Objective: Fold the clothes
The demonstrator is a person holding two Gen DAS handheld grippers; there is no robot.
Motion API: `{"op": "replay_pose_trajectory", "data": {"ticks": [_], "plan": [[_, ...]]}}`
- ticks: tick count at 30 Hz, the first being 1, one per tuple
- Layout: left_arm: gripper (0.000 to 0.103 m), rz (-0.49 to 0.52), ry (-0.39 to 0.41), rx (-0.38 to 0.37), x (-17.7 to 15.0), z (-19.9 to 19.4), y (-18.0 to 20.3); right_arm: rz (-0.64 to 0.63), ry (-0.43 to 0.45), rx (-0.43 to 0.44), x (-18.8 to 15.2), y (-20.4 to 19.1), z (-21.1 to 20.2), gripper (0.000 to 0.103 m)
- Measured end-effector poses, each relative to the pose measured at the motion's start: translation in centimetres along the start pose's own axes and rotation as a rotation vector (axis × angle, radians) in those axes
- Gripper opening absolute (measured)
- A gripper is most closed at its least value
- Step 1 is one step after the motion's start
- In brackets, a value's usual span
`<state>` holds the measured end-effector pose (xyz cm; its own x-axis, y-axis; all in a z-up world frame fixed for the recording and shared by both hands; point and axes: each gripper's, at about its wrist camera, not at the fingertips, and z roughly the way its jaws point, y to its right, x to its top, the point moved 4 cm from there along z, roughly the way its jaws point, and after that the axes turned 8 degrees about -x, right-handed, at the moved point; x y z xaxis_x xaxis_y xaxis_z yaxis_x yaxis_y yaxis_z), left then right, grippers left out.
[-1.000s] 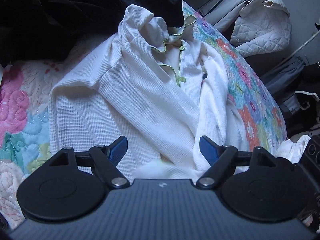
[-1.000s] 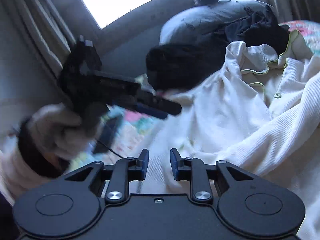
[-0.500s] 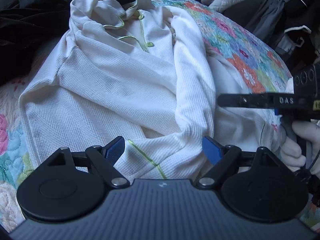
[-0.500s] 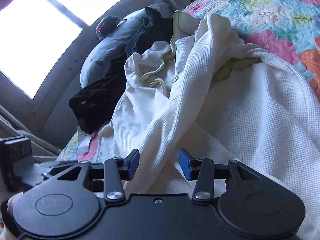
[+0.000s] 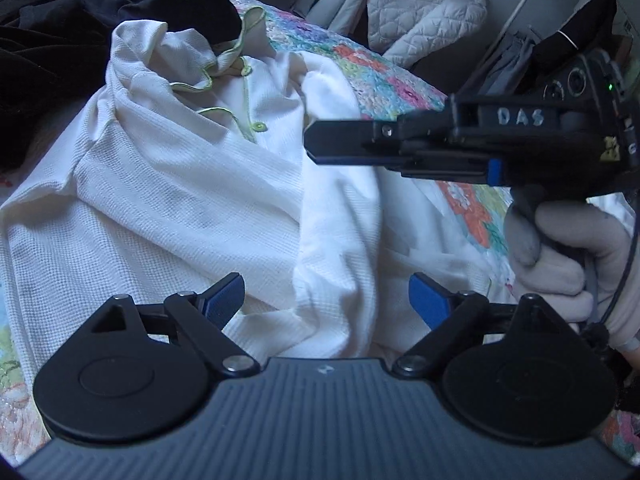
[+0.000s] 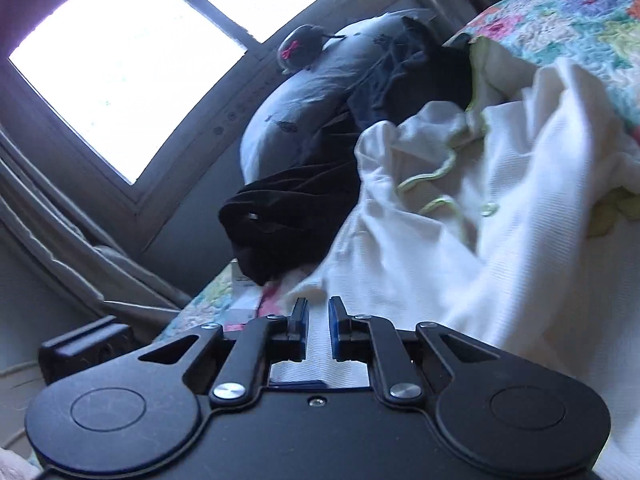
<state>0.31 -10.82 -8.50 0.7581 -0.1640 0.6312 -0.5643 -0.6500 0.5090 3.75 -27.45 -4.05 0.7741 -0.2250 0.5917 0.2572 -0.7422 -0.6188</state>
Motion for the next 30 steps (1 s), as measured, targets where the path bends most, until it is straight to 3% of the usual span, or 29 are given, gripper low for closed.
{"op": "replay_pose_trajectory", "data": {"ticks": [1, 4, 6, 9, 11, 13, 16, 20, 22, 23, 26, 30], "plan": [[0.067, -0.014, -0.003, 0.015, -0.2, 0.1, -0.9, -0.025, -0.002, -0.010, 0.4, -0.6, 0.0, 0.013], [0.038, -0.094, -0.050, 0.091, -0.6, 0.6, -3.9, -0.088, 0.015, -0.089, 1.3, -1.2, -1.3, 0.021], [0.033, -0.135, -0.038, 0.097, -0.4, 0.0, -5.0, -0.018, 0.063, -0.208, 1.0, 1.2, -3.7, 0.048], [0.033, -0.106, -0.011, 0.087, 0.5, -1.2, -4.5, 0.062, 0.034, -0.349, -1.1, 5.3, -5.4, 0.049], [0.044, -0.081, 0.003, 0.050, 1.0, -1.7, -3.6, 0.074, -0.012, -0.409, -2.3, 7.0, -5.6, 0.050], [0.063, -0.055, 0.000, 0.014, 1.1, -1.7, -2.6, 0.112, -0.016, -0.371, -3.0, 7.9, -5.5, 0.050], [0.064, -0.007, -0.043, 0.003, 0.7, -0.9, -1.0, 0.160, -0.012, -0.293, -3.1, 8.1, -4.4, 0.049], [0.069, 0.023, -0.095, -0.017, -0.6, 0.6, 0.3, 0.110, 0.005, -0.325, -3.2, 7.5, -2.5, 0.049], [0.073, 0.046, -0.128, 0.026, -1.6, 1.7, 0.2, 0.069, 0.014, -0.329, -3.1, 6.7, -1.6, 0.032], [0.073, 0.055, -0.150, 0.060, -2.0, 2.2, 0.0, 0.048, 0.013, -0.321, -3.0, 6.3, -1.2, 0.016], [0.073, 0.014, -0.182, 0.095, -2.5, 3.4, -1.1, 0.007, 0.029, -0.320, -2.5, 4.7, -0.7, 0.008], [0.103, -0.009, -0.178, 0.060, -2.6, 4.5, -0.9, -0.014, -0.004, -0.327, -1.6, 3.0, 0.9, 0.007]]}}
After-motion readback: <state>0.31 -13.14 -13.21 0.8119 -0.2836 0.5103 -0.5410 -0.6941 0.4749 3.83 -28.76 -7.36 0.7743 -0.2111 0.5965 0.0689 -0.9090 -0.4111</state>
